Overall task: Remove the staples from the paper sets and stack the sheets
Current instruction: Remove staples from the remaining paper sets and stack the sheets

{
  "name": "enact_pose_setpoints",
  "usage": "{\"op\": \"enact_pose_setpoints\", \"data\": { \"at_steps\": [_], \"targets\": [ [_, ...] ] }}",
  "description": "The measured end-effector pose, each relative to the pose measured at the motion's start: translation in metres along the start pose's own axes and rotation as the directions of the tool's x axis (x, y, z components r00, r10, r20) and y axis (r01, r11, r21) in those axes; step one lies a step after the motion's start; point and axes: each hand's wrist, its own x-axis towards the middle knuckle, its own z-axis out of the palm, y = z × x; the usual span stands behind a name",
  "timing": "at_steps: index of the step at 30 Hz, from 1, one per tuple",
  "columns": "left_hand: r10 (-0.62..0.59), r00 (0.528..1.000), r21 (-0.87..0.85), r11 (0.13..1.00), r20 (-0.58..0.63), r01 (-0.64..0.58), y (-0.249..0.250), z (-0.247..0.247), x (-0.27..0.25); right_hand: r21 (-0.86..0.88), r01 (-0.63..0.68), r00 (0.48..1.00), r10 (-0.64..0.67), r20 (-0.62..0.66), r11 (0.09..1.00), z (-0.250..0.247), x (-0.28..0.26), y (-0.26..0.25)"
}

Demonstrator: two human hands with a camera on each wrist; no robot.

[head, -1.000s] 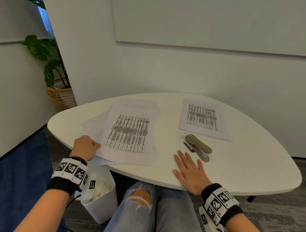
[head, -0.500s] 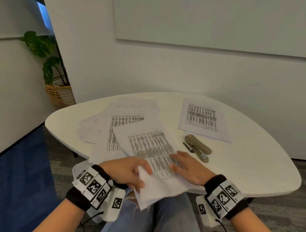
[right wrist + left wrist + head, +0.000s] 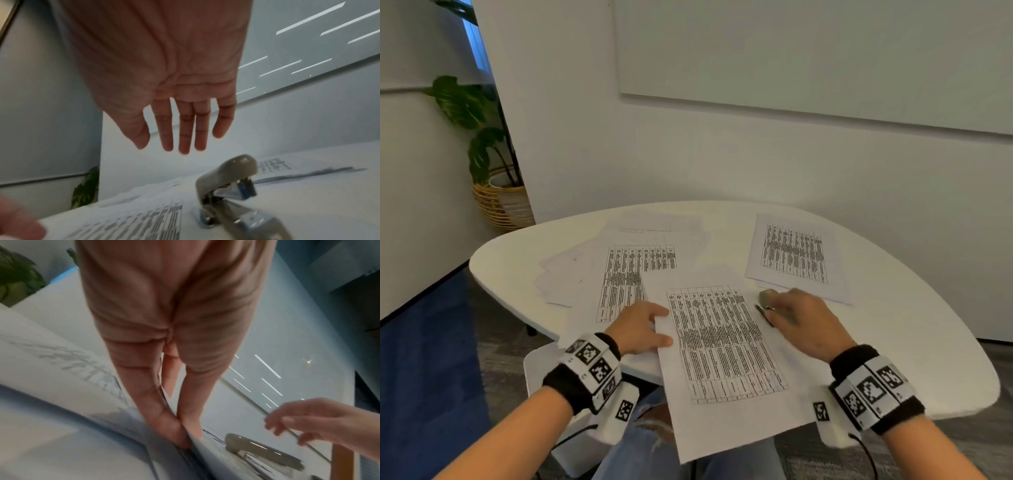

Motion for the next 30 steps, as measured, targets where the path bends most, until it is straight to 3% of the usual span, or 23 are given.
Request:
{"op": "enact_pose_setpoints", "data": {
  "at_steps": [2,4,6,11,17,20,23,25,28,30],
  "targets": [
    [0.025,0.999,-0.001,1.000,0.034,-0.025,0.004,0.010,-0.002,-0.136,-0.096,0.995,0.098,0.001,0.986,-0.004,0.011,0.011],
    [0.045,0.997,0.016,0.999,0.068,-0.046,0.009,0.017,-0.005,-0.252,-0.210,0.965,0.242,0.104,0.945,-0.002,0.020,0.024],
    [0.046,0.992,0.048,0.997,0.117,-0.052,0.014,0.022,-0.007,-0.263,-0.269,0.924,0.326,0.202,0.926,0.001,0.025,0.033],
    [0.039,0.984,0.170,0.983,0.175,-0.070,0.022,0.023,-0.009,-0.200,-0.282,0.907,0.328,0.263,0.938,-0.001,0.028,0.045],
    [0.036,0.974,0.308,0.946,0.223,-0.105,0.030,0.012,-0.011,-0.140,-0.359,0.915,0.378,0.141,0.923,-0.019,0.029,0.052],
    [0.026,0.945,0.336,0.931,0.326,-0.141,0.035,0.011,-0.010,-0.047,-0.345,0.934,0.348,0.084,0.937,-0.030,0.027,0.044],
    [-0.062,0.902,0.432,0.891,0.426,-0.143,0.044,0.013,-0.012,-0.043,-0.278,0.952,0.281,0.124,0.960,-0.031,0.027,0.032],
    [-0.066,0.946,0.602,0.785,0.319,-0.148,0.049,0.014,-0.012,-0.079,-0.240,0.952,0.251,0.174,0.967,-0.024,0.029,0.026],
    [0.028,0.996,0.793,0.603,0.082,-0.083,0.056,0.016,-0.010,-0.132,-0.203,0.946,0.229,0.230,0.970,-0.009,0.032,0.021],
    [0.094,0.988,0.787,0.597,0.125,-0.156,0.058,0.023,-0.003,-0.181,-0.190,0.935,0.234,0.266,0.965,-0.001,0.033,0.020]
  ]
}}
